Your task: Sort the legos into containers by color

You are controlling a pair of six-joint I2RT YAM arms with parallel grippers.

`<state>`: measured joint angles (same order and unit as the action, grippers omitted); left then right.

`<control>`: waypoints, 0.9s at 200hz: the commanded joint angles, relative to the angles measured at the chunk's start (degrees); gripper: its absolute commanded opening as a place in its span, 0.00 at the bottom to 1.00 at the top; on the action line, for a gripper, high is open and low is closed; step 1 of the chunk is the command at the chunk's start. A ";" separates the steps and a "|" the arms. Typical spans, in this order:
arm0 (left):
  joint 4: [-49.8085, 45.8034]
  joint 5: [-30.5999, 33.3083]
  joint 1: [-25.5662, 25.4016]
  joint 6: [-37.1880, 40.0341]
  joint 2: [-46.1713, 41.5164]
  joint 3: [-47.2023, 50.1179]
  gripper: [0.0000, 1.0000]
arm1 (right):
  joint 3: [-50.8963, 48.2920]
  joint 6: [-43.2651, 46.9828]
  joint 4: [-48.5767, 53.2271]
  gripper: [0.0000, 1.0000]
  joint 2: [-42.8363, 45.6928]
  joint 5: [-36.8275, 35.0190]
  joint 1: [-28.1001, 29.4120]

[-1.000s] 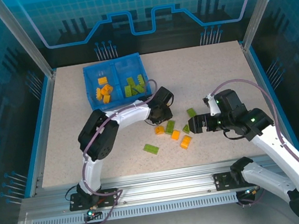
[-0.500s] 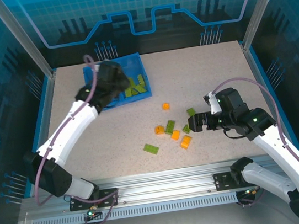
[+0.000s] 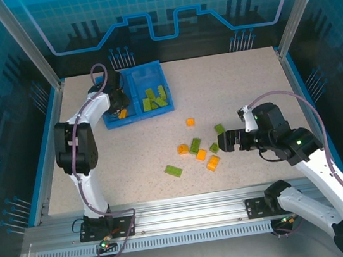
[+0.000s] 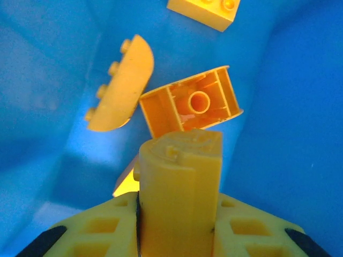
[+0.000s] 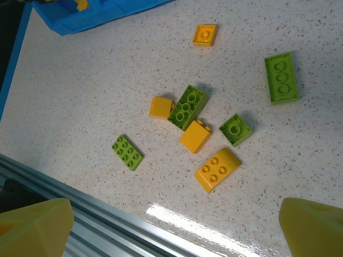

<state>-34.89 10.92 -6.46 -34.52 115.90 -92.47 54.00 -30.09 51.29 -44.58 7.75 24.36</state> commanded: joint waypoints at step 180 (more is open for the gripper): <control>2.82 -24.95 -19.43 27.91 -53.41 24.53 0.54 | 2.88 6.33 -3.11 1.00 -20.45 -15.24 -0.88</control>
<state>-29.71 -4.75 -18.50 -24.73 68.79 -74.22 54.57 -29.10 48.86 -57.47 0.78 24.32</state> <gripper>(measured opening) 0.485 0.999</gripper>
